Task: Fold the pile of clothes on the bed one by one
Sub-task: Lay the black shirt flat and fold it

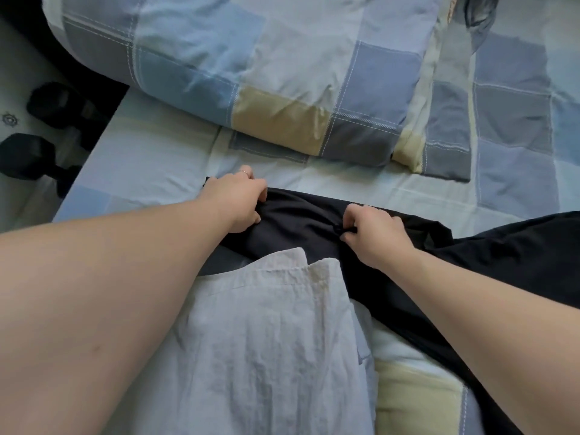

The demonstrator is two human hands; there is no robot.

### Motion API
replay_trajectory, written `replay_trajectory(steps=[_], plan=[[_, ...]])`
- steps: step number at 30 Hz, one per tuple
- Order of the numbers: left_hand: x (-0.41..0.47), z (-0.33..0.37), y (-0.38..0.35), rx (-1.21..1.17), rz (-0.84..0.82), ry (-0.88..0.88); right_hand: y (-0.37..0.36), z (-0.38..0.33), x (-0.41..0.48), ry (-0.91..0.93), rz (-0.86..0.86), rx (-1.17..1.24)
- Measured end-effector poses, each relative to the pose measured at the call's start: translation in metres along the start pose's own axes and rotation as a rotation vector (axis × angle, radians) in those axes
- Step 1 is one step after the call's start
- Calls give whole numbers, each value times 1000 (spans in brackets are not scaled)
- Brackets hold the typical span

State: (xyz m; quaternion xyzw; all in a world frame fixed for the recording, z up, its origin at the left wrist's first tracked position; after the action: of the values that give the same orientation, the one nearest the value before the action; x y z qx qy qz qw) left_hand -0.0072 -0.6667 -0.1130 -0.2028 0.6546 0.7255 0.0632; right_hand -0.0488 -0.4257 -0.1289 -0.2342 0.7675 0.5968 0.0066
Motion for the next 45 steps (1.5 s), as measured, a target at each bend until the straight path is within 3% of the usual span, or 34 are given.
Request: replay_trajectory(steps=[4, 10, 14, 16, 18, 22, 30, 37, 40, 45], plan=[[-1, -6, 0, 20, 125, 28, 6, 5, 6, -164, 16, 238], [5, -24, 14, 61, 258, 187, 23, 9, 14, -157, 165, 263], [9, -34, 8, -204, 197, 438, 16, 4, 19, -163, 180, 117], [8, -36, -2, -299, 130, 510, 13, -3, 8, -42, 266, -29], [8, -44, -7, -312, 133, 539, 2, -6, -6, 77, 226, -111], [13, -54, -17, -270, 118, 537, -35, 5, -14, 115, 5, -180], [13, -53, -31, -310, 173, 538, -67, 8, -8, 80, 42, -190], [-8, -38, 7, -475, 168, 512, -27, 6, 1, 51, -218, 42], [-22, -19, 47, -483, 252, 437, 16, 0, -15, 61, -134, 131], [-38, 36, 136, -496, 384, 237, 103, -4, -50, -101, 37, 597]])
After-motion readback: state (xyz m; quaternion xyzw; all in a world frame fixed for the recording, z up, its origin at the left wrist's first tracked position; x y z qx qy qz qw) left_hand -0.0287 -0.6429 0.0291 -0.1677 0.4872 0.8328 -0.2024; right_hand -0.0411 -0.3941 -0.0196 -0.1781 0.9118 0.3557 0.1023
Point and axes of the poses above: each hand's wrist, its own x-axis towards the middle knuckle, its own y-axis out of the back of the hand, z = x × y, the point moved 5 cm from there along x, towards the middle knuckle, and after that the axes turned 10 degrees about z, right-handed, at the moved point
